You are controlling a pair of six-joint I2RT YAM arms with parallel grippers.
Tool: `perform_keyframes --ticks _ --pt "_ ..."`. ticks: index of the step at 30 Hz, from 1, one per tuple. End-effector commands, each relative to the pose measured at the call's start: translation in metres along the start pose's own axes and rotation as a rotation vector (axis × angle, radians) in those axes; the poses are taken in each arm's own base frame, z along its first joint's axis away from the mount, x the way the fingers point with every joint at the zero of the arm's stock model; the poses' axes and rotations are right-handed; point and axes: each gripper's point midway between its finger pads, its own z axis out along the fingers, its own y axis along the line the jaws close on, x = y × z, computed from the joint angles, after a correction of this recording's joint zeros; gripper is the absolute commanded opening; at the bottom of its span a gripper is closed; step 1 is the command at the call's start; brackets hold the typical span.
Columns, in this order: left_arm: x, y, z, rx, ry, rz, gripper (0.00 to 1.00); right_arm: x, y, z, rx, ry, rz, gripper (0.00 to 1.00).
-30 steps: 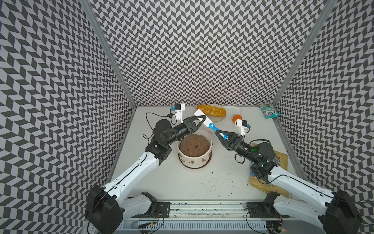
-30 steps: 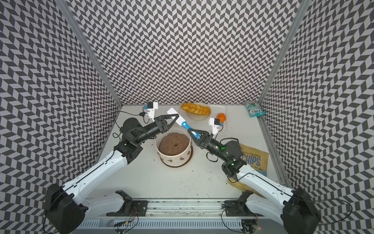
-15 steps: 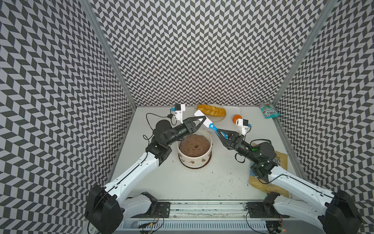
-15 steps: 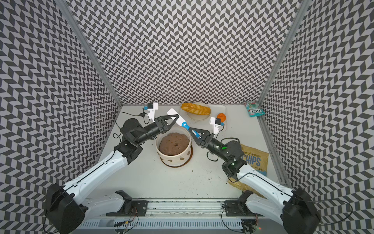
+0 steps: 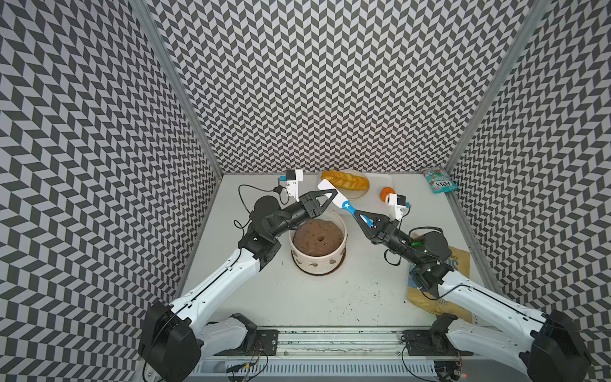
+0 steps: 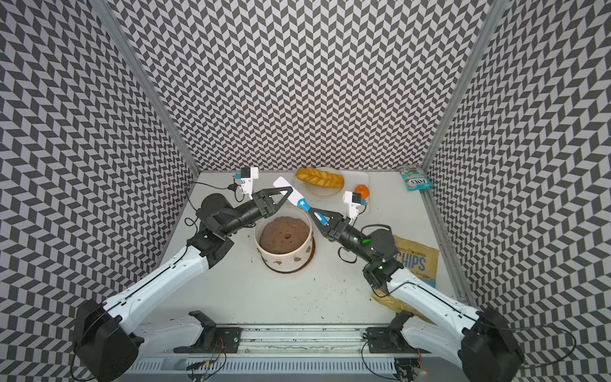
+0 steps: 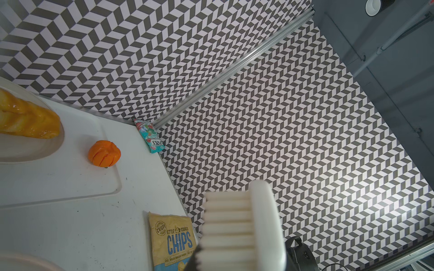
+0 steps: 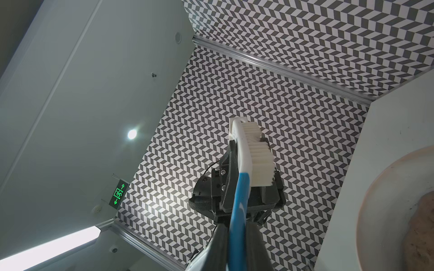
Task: Scrub the dried mud off the ceramic pot
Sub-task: Adjust the brush.
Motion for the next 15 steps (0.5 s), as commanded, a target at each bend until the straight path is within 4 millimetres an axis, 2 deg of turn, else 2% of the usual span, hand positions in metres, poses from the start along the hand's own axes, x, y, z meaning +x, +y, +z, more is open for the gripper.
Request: perform_keyframes --ticks 1,5,6,7,9,12,15 --pt "-0.002 -0.005 -0.003 -0.02 0.009 0.066 0.48 -0.015 0.028 0.0 -0.085 -0.038 -0.091 0.0" --pt "-0.011 0.019 -0.009 -0.17 0.022 0.131 0.63 -0.028 0.025 -0.002 0.002 -0.043 -0.267 0.0" --pt "-0.013 0.026 -0.012 -0.218 0.033 0.15 0.66 -0.029 0.017 -0.002 0.045 -0.016 -0.31 0.0" --pt "-0.015 0.034 -0.016 -0.264 0.044 0.17 0.68 -0.035 0.023 -0.002 0.048 -0.022 -0.339 0.0" --pt "-0.022 0.049 -0.026 -0.368 0.061 0.231 0.71 -0.03 0.013 -0.001 0.123 0.079 -0.495 0.0" --pt "-0.033 0.069 -0.048 -0.518 0.088 0.344 0.76 -0.03 0.006 -0.004 0.207 0.161 -0.694 0.0" --pt "-0.051 0.101 -0.079 -0.721 0.067 0.39 0.78 -0.022 0.004 -0.008 0.236 0.265 -0.842 0.0"
